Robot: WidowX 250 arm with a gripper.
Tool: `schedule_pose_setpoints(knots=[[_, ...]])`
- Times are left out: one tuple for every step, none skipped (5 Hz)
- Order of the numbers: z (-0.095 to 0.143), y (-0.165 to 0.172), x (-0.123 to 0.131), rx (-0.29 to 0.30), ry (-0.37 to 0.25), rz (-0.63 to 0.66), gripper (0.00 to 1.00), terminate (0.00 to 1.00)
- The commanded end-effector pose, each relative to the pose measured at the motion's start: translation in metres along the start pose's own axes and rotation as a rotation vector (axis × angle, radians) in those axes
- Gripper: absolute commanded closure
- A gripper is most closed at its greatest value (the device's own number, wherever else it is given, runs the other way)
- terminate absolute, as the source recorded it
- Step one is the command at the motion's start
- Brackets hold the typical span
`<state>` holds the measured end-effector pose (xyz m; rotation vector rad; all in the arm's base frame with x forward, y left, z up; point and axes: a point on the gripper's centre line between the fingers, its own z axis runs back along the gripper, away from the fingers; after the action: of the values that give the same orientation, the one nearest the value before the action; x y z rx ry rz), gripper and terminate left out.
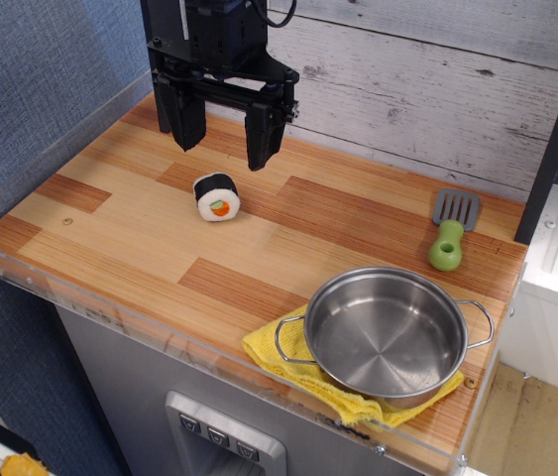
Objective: Put the pot between the sushi and green grater.
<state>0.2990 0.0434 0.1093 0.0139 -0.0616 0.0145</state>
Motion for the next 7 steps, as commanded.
schedule_pose_setpoints(knots=[[0.000, 0.000, 0.000, 0.000, 0.000, 0.000, 0.00, 0.00], [0.010, -0.007, -0.001, -0.039, -0.030, -0.035, 0.00, 0.00], [0.021, -0.029, -0.002, -0.096, -0.077, -0.109, 0.00, 0.00], [0.025, -0.063, -0.005, -0.126, -0.113, -0.260, 0.00, 0.00], [-0.002, -0.092, -0.006, -0.151, -0.104, -0.472, 0.00, 0.00], [-0.037, -0.100, -0.002, -0.160, -0.062, -0.555, 0.00, 0.00], [-0.059, -0.095, -0.003, -0.153, -0.027, -0.584, 0.00, 0.00]])
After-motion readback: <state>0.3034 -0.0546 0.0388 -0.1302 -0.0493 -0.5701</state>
